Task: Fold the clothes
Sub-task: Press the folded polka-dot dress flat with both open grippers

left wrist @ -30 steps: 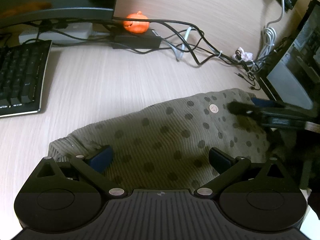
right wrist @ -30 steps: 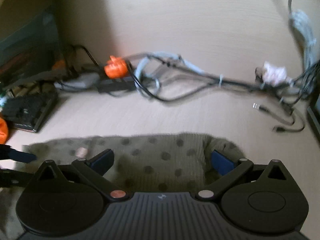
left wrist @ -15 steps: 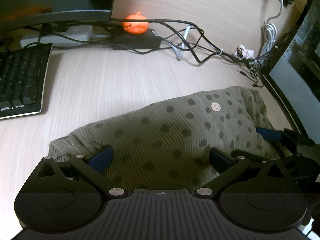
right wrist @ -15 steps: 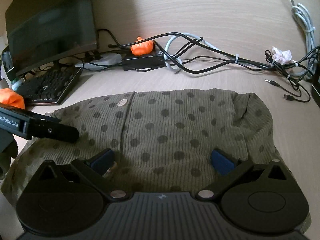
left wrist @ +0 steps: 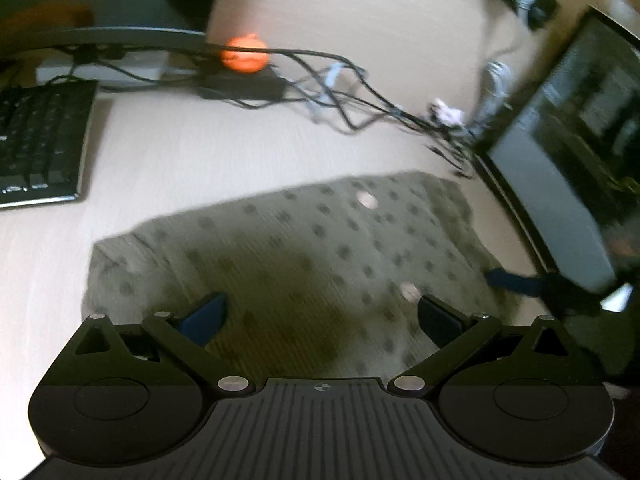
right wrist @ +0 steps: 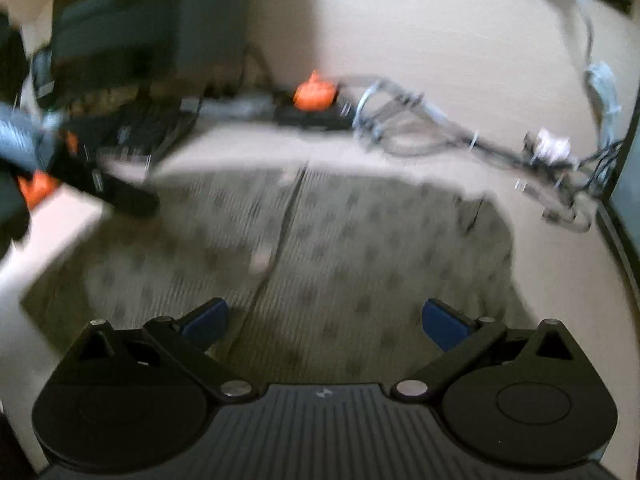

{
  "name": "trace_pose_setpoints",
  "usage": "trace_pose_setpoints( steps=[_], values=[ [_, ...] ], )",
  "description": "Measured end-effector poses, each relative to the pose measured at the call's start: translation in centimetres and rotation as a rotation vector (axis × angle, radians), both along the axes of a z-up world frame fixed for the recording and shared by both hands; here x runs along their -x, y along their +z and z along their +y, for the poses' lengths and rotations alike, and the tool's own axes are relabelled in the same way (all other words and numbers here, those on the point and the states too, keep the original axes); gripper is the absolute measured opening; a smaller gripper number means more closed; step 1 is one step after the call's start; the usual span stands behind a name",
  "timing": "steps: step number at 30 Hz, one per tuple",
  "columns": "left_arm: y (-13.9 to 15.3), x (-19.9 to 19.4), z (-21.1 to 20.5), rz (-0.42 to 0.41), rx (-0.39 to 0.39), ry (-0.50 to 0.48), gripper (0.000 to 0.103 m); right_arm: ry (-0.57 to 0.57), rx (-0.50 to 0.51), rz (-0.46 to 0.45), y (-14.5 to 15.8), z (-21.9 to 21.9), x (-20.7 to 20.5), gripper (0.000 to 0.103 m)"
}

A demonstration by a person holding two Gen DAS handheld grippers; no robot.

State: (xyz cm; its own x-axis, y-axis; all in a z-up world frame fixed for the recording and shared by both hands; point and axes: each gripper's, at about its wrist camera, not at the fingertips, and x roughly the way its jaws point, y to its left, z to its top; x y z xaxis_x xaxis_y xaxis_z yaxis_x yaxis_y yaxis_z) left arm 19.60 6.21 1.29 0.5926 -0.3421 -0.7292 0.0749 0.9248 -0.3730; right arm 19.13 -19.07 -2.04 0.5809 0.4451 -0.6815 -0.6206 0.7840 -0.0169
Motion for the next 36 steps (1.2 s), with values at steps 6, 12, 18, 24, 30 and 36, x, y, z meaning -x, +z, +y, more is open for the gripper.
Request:
trace_pose_setpoints(
  steps=[6, 12, 18, 24, 30, 36],
  values=[
    [-2.3, 0.8, -0.5, 0.084, 0.016, 0.036, 0.103, 0.045, 0.027, 0.004, -0.5, -0.4, -2.0, 0.103],
    [-2.1, 0.9, -3.6, 0.123, 0.1, -0.047, 0.103, -0.012, 0.074, 0.018, 0.1, -1.6, -6.7, 0.103],
    [-0.2, 2.6, -2.7, 0.016, 0.007, 0.036, 0.103, -0.017, 0.107, 0.106, 0.0, -1.9, -7.5, 0.103],
    [-2.7, 1.8, -1.3, 0.077, -0.104, 0.13, 0.103, -0.029, 0.09, -0.184, 3.5, 0.3, -2.3, 0.103],
    [-3.2, 2.4, -1.4, 0.062, -0.14, 0.121, 0.103, -0.046, -0.083, 0.047, 1.8, 1.3, -3.3, 0.103],
    [-3.3, 2.6, -1.9, 0.051, -0.161, 0.11, 0.103, -0.068, -0.093, 0.098, -0.7, 1.4, -3.5, 0.103]
  ],
)
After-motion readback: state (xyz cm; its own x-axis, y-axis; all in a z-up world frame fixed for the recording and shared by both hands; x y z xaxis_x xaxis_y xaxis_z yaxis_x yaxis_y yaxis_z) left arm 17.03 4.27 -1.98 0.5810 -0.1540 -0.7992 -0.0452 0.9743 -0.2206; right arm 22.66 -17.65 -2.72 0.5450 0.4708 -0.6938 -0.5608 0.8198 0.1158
